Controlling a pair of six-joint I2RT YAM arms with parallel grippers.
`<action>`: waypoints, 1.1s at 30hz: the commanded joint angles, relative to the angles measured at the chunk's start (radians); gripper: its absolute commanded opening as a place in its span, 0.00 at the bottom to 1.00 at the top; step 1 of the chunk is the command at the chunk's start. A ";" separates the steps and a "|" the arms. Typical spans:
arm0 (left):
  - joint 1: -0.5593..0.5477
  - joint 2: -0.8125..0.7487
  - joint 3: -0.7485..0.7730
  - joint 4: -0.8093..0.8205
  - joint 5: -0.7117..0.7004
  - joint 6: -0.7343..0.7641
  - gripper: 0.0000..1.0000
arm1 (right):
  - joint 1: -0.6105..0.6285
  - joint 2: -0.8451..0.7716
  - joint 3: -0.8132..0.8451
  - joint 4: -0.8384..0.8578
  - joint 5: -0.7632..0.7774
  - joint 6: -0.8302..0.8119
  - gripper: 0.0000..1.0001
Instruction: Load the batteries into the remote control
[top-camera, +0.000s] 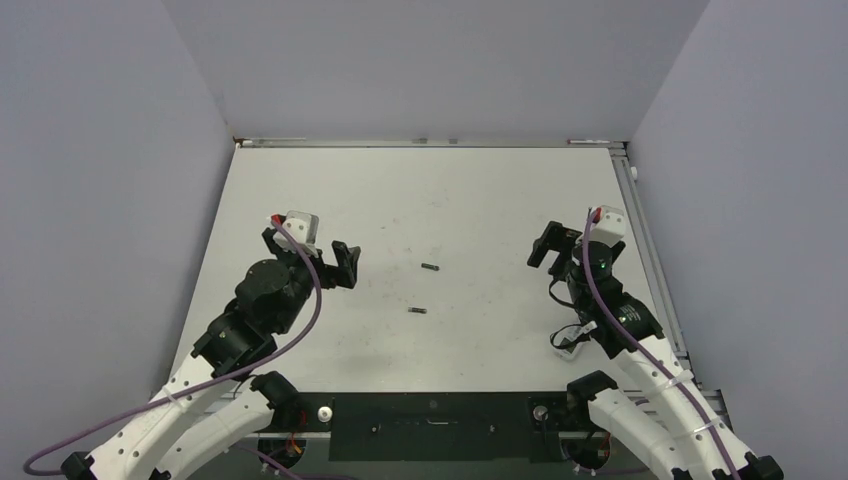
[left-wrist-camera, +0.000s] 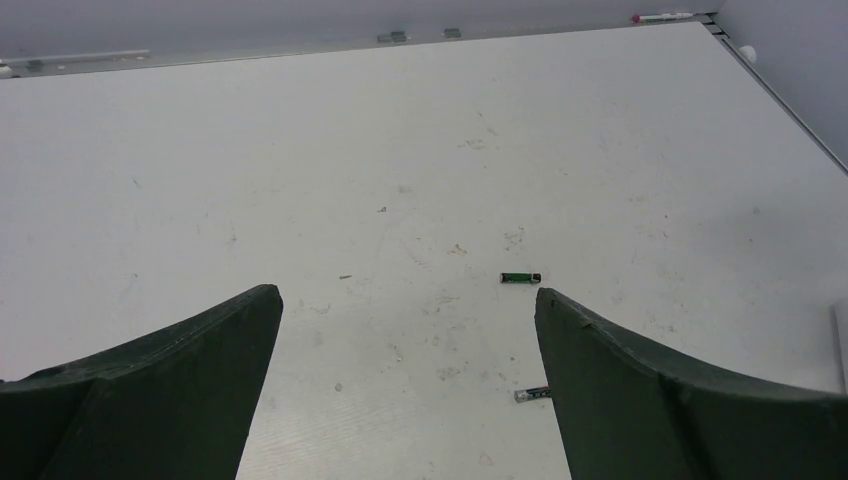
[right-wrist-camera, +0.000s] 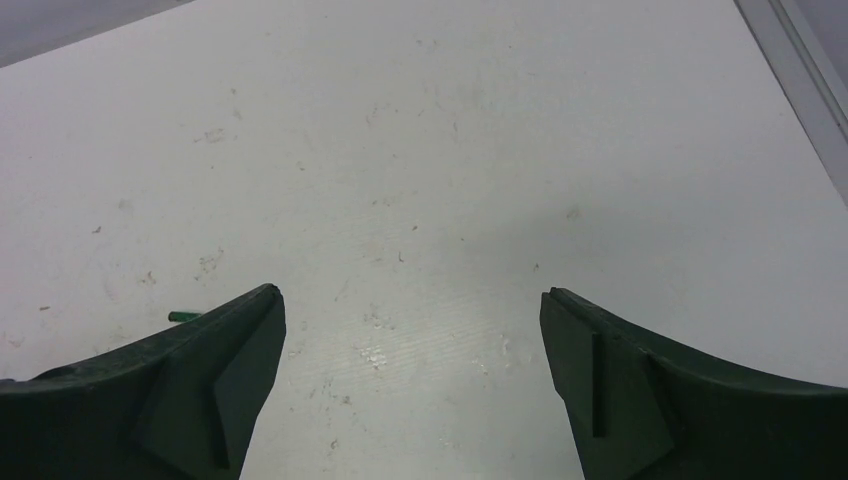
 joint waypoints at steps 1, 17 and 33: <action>0.004 0.002 0.054 0.013 -0.014 -0.026 0.96 | 0.000 0.011 0.058 -0.087 0.096 0.083 1.00; 0.006 -0.015 0.062 -0.005 -0.003 -0.054 0.96 | -0.003 0.194 0.186 -0.495 0.247 0.380 0.98; 0.006 -0.037 0.054 0.000 0.038 -0.075 0.96 | -0.156 0.217 0.070 -0.536 0.133 0.461 0.96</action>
